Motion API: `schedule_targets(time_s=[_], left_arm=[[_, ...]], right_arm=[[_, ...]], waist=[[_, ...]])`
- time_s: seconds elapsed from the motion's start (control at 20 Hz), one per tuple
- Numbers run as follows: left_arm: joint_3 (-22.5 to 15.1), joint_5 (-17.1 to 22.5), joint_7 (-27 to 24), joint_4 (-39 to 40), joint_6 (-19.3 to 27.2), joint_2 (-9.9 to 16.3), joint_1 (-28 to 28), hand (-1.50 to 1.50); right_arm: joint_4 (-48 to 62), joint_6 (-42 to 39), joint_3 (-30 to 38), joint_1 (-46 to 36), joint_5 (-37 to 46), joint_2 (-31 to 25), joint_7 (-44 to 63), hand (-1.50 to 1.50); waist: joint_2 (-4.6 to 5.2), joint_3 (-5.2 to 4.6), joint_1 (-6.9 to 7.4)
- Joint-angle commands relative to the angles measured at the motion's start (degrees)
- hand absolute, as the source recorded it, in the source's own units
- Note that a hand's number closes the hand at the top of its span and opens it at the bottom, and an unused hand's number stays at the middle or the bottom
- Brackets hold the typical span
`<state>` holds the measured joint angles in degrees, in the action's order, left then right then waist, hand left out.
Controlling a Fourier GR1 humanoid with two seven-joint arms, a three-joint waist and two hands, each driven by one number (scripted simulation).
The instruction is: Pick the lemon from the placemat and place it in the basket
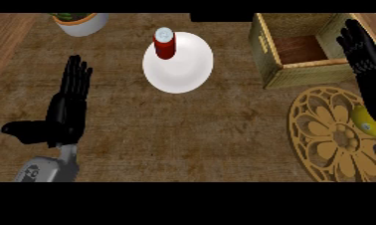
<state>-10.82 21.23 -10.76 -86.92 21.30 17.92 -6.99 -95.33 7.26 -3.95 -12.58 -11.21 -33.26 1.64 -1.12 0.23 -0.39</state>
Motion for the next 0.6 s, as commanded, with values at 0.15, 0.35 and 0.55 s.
schedule_targets(time_s=[0.15, 0.35, 0.55], left_arm=[[-4.2, 0.0, 7.9, 7.1, -2.3, 1.6, 7.0, 0.0], [-7.5, -0.3, 14.1, 11.2, -4.3, 3.4, 10.3, 0.0], [-6.4, 0.7, 16.4, 12.3, -6.0, 6.0, 12.5, 0.0]], right_arm=[[-0.4, -19.3, 4.0, -2.2, -22.3, 3.1, -7.4, 1.5], [-6.5, -35.2, -2.6, -3.4, -29.4, 4.4, -12.1, 1.5], [-5.6, -50.4, -0.6, 9.5, -30.3, -0.7, -20.1, -1.5]], waist=[[2.18, 0.47, 1.06], [2.04, 0.69, 1.43], [1.24, 0.16, -1.7]])
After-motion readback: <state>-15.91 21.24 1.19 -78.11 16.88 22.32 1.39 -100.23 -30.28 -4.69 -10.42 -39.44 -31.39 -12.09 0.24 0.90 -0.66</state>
